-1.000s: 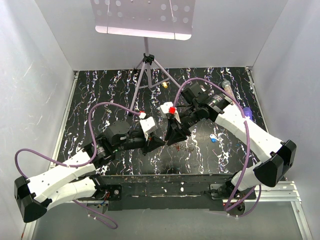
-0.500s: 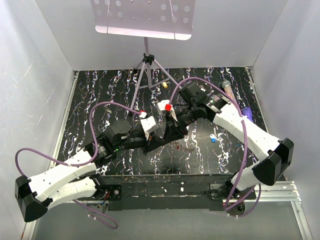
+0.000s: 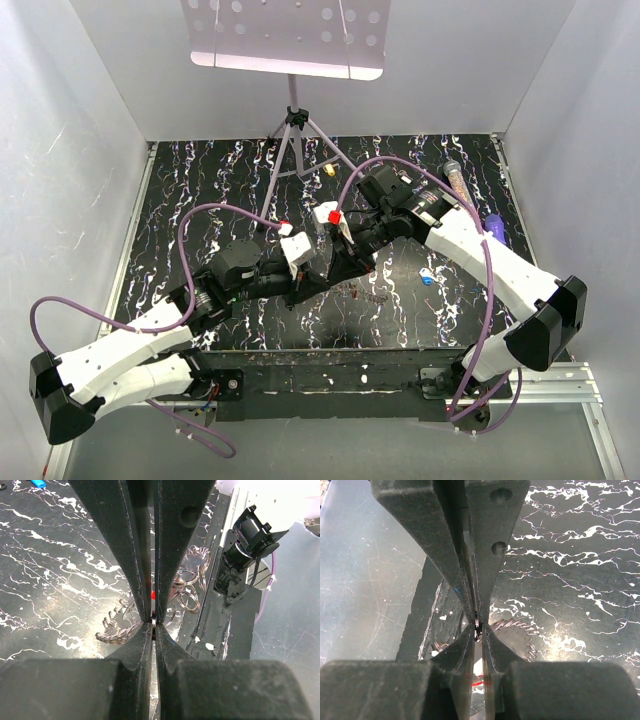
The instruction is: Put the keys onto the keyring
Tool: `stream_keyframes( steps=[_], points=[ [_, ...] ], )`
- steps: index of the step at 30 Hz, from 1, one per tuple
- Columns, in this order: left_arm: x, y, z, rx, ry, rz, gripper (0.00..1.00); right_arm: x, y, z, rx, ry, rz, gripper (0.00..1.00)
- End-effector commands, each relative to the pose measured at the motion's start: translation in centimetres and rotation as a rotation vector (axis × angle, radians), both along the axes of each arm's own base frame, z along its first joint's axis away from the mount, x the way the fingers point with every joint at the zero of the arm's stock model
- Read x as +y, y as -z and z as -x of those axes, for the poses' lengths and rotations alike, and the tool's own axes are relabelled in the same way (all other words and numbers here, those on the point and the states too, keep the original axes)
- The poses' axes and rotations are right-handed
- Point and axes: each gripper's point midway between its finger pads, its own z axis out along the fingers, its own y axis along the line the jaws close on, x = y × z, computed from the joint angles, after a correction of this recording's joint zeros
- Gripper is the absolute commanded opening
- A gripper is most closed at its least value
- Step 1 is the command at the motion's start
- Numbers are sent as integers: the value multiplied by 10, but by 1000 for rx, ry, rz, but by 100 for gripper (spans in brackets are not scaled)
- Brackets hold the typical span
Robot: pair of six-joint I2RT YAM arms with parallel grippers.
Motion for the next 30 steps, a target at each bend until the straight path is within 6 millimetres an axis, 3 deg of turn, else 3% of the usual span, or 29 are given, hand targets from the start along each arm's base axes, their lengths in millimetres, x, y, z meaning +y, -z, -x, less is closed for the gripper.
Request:
stream_keyframes(
  steps=[1, 3, 7, 8, 12, 16, 20, 30],
  points=[
    [0, -37, -1, -69, -6, 107, 0, 0, -2, 3, -14, -13, -8, 13],
    [-1, -35, -1, -63, -6, 106, 0, 0, -5, 4, -10, -19, -18, 1],
    [-1, -33, -1, -58, -11, 106, 0, 2, -12, 8, 6, -38, -39, 1],
    [0, -33, -2, -54, -18, 105, 8, 2, -12, 9, 12, -38, -39, 1],
    [10, -30, 2, -37, -43, 96, 57, 0, -11, 4, -15, -20, -19, 1],
    [31, -36, 9, -61, -85, 131, 67, -11, -7, -1, -46, -18, 75, 1],
    [40, -38, 10, -75, -114, 159, 68, -21, -10, 12, 38, -82, 148, 1],
    [8, -29, 3, -97, -6, 111, 50, -20, -9, 15, 73, -70, 153, 1]
  ],
)
